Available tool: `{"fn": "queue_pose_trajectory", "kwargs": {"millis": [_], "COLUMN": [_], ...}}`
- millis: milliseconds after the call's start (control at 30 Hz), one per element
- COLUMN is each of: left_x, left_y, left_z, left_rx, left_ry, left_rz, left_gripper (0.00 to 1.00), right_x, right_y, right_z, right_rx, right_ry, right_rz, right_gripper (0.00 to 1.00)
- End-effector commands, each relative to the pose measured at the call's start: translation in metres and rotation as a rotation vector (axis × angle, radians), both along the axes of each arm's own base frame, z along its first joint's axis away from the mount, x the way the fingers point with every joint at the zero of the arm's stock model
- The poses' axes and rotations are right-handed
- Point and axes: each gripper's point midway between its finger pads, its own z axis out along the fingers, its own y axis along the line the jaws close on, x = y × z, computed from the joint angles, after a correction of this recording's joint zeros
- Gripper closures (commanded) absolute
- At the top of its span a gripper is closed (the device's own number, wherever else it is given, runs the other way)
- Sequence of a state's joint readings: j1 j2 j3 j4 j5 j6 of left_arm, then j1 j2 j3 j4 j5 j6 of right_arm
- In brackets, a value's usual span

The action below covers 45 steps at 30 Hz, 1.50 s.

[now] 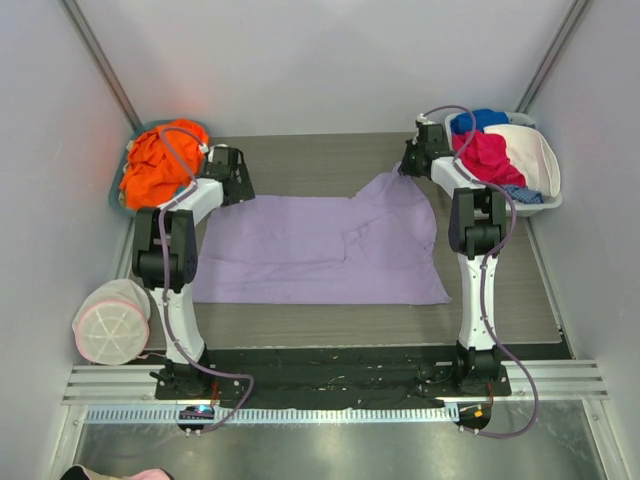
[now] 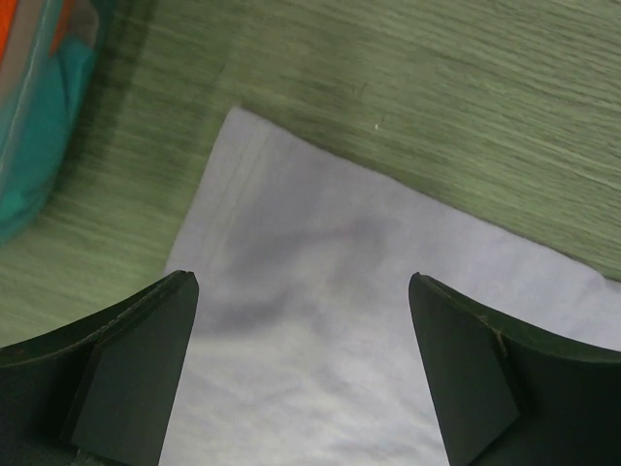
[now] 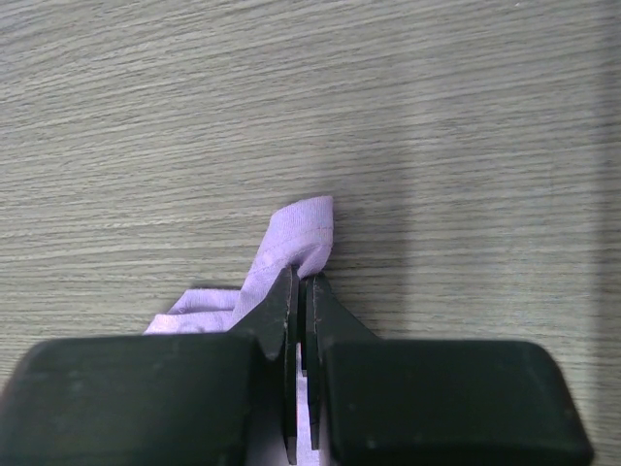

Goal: Fold and stack the t-shirts
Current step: Fold the tshirt

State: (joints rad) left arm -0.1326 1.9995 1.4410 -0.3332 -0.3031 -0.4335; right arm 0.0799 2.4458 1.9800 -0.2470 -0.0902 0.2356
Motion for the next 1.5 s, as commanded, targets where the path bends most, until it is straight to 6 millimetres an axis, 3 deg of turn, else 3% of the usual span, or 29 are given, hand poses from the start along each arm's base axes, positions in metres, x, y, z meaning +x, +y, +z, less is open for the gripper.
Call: {"fn": "queue_pose_trajectory", "kwargs": {"millis": [0,300,733,867,1233,1333,1467], "left_x": [0.028,0.055,0.056,0.061,0.065,0.062,0.058], "left_y": [0.013,0.029,0.042,0.037,0.049,0.047,0.048], "left_z": [0.015,0.024,-0.009,-0.023,-0.045,-0.05,-0.047], "left_rx": [0.115,0.195,0.114,0.082,0.047,0.024,0.03], "left_ry": [-0.034,-0.064,-0.02,0.006,0.046,0.062,0.059], "left_rz": [-0.065,-0.109,-0.122,-0.141,-0.121,-0.119,-0.12], "left_gripper": [0.04,0.03,0.12,0.22,0.31,0.43,0.52], "right_x": [0.004,0.003,0.003,0.002,0.002,0.002,0.001], "right_y": [0.001,-0.001,-0.003,-0.005,-0.009,-0.011,-0.01], "right_z": [0.031,0.026,0.016,0.014,0.015,0.013,0.01], "right_rx": [0.027,0.039,0.052,0.051,0.054,0.055,0.055], "right_ry": [-0.052,-0.04,-0.023,-0.018,-0.018,-0.013,-0.009], "right_rz": [0.009,0.009,0.007,0.004,-0.003,-0.007,-0.005], "right_gripper": [0.99,0.99,0.99,0.99,0.99,0.99,0.99]}}
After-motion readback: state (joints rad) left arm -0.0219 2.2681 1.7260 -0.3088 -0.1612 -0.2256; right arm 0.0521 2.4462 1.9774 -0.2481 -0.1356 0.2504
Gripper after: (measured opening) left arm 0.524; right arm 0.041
